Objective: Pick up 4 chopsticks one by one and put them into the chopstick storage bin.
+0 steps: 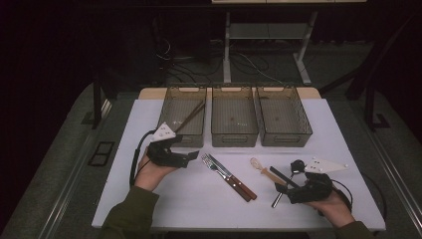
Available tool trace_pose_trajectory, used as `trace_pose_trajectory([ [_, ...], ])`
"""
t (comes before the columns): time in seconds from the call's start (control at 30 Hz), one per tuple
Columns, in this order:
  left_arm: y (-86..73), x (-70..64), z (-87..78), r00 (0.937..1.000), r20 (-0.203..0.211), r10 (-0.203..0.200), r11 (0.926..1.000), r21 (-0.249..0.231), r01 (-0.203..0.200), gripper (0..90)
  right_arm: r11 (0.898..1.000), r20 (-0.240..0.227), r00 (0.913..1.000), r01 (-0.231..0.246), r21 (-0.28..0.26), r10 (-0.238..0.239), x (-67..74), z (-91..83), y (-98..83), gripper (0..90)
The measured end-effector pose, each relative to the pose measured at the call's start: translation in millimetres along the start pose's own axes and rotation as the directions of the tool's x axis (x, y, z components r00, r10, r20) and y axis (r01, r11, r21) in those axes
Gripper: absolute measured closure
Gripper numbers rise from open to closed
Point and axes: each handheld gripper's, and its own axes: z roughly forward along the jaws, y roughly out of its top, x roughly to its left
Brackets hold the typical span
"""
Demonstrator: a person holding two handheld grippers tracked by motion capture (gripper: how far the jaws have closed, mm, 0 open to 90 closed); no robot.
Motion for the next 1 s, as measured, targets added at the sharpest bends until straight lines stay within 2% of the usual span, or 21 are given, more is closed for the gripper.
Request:
trace_pose_trajectory([
  [0.07, -3.6, -2.0, -1.8, 1.0000, 0.003, 0.003, 1.0000, 0.003, -0.003, 11.7, 1.000, 0.002, 1.0000, 0.000, 0.000, 0.000, -0.4, 0.0, 0.0, 4.2],
  [0.17, -17.1, -8.7, -6.5, 0.9998, -0.006, 0.017, 0.9997, 0.016, -0.017, 8.5, 1.000, 0.003, 1.0000, -0.001, 0.002, 0.001, -0.6, 0.4, 0.0, 4.2],
  [0.4, -32.4, -17.7, -11.3, 0.9994, 0.000, 0.034, 0.9994, 0.012, -0.034, 2.6, 1.000, 0.005, 1.0000, -0.006, 0.004, 0.006, -0.9, 0.2, -0.2, 4.2],
  [0.53, -42.5, -22.5, -13.0, 0.9994, 0.026, 0.024, 0.9996, 0.011, -0.025, 0.0, 1.000, 0.004, 1.0000, -0.005, 0.003, 0.005, -0.6, 0.1, -0.2, 4.2],
  [0.7, -50.0, -26.9, -16.2, 0.9979, 0.050, 0.042, 0.9991, 0.009, -0.042, 0.0, 1.000, 0.002, 1.0000, -0.003, 0.002, 0.003, -0.7, -0.3, -0.2, 4.2],
  [0.73, -53.2, -27.4, -16.7, 0.9966, 0.069, 0.044, 0.9989, 0.014, -0.045, 0.0, 1.000, 0.000, 1.0000, -0.003, 0.002, 0.003, -0.9, -0.3, 0.0, 4.2],
  [0.8, -54.8, -27.8, -17.0, 0.9959, 0.079, 0.045, 0.9989, 0.010, -0.046, 0.0, 1.000, -0.003, 1.0000, -0.003, 0.003, 0.003, -1.7, -0.2, 0.2, 4.2],
  [1.0, -60.8, -27.9, -19.4, 0.9949, 0.085, 0.055, 0.9983, 0.017, -0.056, 0.0, 1.000, -0.005, 1.0000, 0.001, 0.024, 0.000, -3.3, -1.4, 4.5, 4.1],
])
